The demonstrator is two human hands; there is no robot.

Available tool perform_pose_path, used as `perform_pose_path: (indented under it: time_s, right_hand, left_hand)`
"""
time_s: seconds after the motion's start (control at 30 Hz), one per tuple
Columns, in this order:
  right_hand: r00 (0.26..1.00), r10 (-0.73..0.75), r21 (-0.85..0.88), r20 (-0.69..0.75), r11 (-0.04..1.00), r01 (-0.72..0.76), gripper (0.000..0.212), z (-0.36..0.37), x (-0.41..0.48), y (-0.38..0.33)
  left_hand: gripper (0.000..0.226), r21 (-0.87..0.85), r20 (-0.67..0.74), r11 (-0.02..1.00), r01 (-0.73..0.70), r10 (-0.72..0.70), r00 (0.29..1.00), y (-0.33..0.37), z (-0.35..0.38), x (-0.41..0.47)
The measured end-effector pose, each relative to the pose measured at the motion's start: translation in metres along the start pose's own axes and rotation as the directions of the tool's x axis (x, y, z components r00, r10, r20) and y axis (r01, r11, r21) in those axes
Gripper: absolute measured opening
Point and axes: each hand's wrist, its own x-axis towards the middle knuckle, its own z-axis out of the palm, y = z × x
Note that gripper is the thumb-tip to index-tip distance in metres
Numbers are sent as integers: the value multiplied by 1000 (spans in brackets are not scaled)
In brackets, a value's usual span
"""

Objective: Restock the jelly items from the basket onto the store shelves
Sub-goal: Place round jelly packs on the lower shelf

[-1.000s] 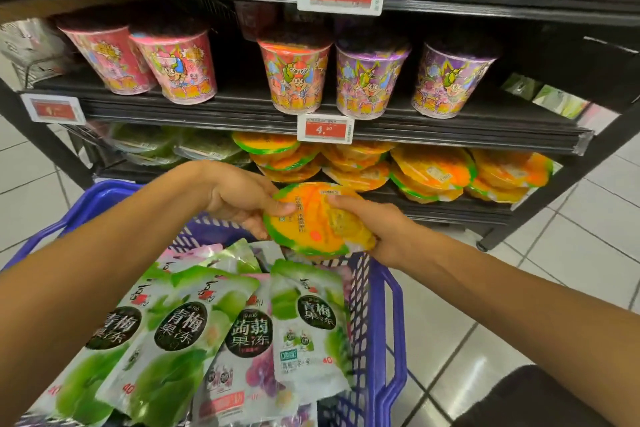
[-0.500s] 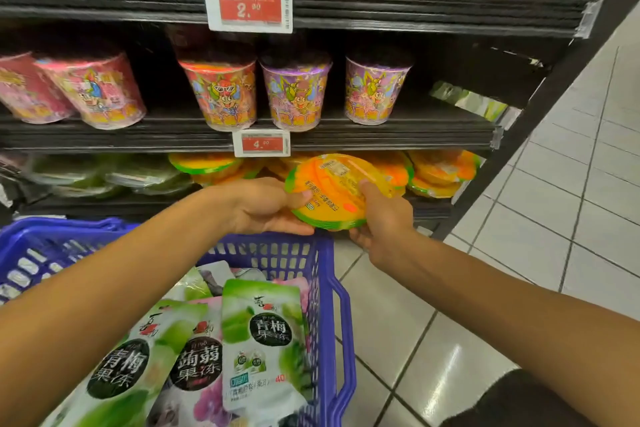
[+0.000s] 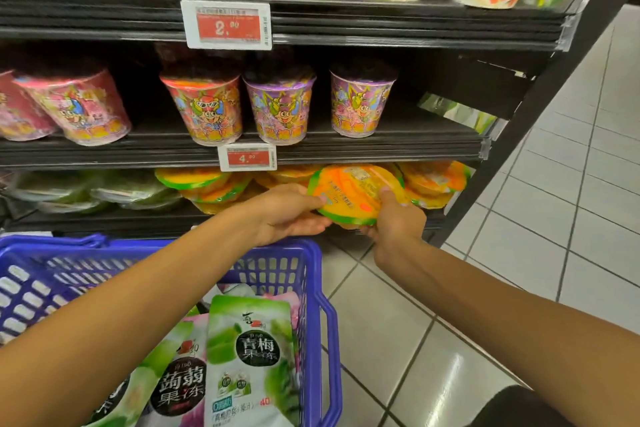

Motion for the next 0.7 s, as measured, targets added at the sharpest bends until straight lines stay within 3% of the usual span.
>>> perform_pose_path:
  time_s: [0.17,0.33,0.53,0.63,0.7]
  right_hand:
    - [997,-60,32,-40,998,61,16,3,14,-4]
    - [993,-100,-28,-57,995,98,26,10,24,-3]
    - [991,-119,0,-58,993,119,14,15,30,4]
    - [988,-132,-23,-75,991,131,12,16,34,5]
    - [986,-144,-47,-81,989,141,15,17,35,7]
  left_hand:
    - [21,-106,6,985,-135,136,991,-1,8,6]
    - [38,-326,176,935,-139,205,963,1,15,15]
    - [36,-305,182,917,-258,322,929,-12,18,30]
    - [32,-392,219,890,-232,336,916,-12,17,34]
    - [33,-352,228,909,-224,316,921,-11,18,36]
